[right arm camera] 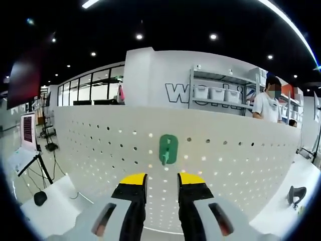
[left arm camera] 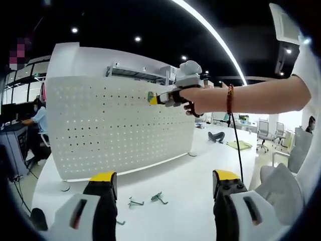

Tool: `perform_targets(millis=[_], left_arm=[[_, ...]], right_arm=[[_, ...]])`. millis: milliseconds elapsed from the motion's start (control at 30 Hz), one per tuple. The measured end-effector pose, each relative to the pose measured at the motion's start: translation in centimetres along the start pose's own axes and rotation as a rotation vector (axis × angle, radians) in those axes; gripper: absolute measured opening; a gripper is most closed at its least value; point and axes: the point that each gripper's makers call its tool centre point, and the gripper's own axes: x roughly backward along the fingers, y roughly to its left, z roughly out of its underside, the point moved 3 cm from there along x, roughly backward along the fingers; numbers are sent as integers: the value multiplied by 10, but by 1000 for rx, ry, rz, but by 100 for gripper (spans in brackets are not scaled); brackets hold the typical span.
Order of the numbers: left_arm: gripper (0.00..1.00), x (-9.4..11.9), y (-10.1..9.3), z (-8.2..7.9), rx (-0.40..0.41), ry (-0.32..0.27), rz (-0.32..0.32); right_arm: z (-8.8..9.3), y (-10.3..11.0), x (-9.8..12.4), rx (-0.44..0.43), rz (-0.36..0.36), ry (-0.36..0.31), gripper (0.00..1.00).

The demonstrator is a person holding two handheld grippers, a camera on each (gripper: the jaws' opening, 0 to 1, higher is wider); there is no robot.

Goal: Insert the hook assembly into the mounting plate slot until the hook locks in place.

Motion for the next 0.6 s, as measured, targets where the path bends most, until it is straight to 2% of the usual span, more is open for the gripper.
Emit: perform_targets(millis=[167, 300, 600], left_arm=[[79, 0, 0, 4, 3, 18, -1], [79, 1, 3, 7, 2, 31, -12], [79, 3, 5, 14, -2, 58, -20]], right_arm=[[0, -1, 8, -9, -8, -20, 23], [2, 3, 13, -21, -47, -31, 24], [23, 16, 24, -51, -125, -15, 24]])
